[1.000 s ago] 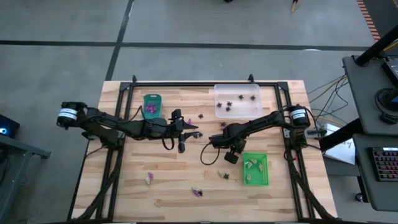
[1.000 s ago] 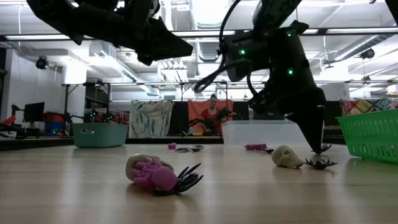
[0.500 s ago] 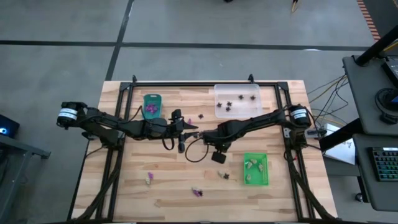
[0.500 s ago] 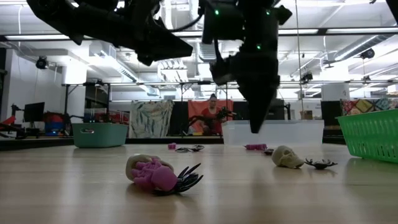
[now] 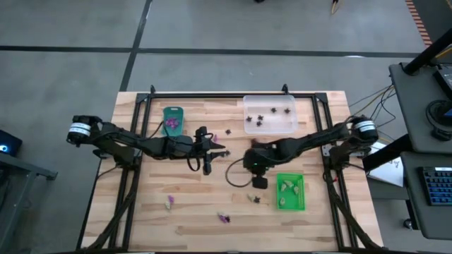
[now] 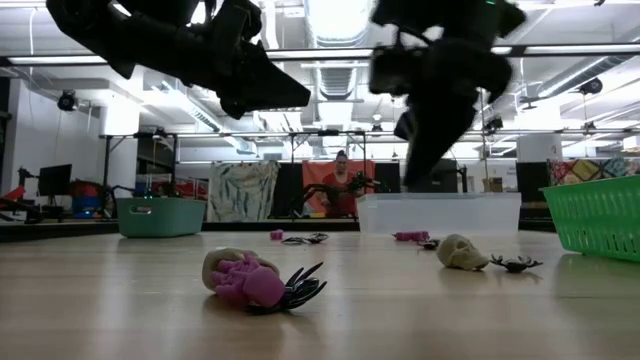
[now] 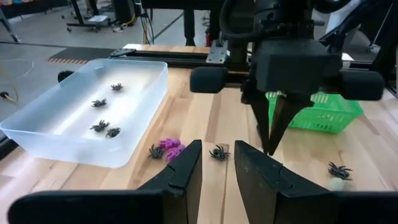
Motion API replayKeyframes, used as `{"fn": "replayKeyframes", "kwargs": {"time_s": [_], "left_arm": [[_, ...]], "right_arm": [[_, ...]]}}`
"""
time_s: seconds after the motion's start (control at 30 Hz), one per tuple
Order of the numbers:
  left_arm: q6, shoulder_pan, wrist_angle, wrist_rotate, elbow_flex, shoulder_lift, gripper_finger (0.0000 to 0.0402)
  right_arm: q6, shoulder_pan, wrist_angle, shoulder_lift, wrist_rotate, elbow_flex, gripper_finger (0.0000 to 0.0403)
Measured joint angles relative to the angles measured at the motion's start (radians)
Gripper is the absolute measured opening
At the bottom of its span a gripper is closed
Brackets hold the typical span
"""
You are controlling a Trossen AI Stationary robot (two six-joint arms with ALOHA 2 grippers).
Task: Sort Halloween decoration
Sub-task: Put the black spider toy into the white bin
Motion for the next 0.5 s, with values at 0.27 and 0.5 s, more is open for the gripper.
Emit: {"fn": "replayKeyframes", "kwargs": {"time_s": [0.27, 0.5], "left_arm": [[-0.004, -0.011, 0.014, 0.001, 0.000, 0.007, 0.0076], [-0.003, -0.011, 0.023, -0.005, 0.000, 0.007, 0.0076]], "right_arm": [[-0.184, 0.003, 0.416, -0.110, -0.001, -0.327, 0.0009], [-0.129, -0.020, 0.526, -0.086, 0.001, -0.407, 0.0009]]}}
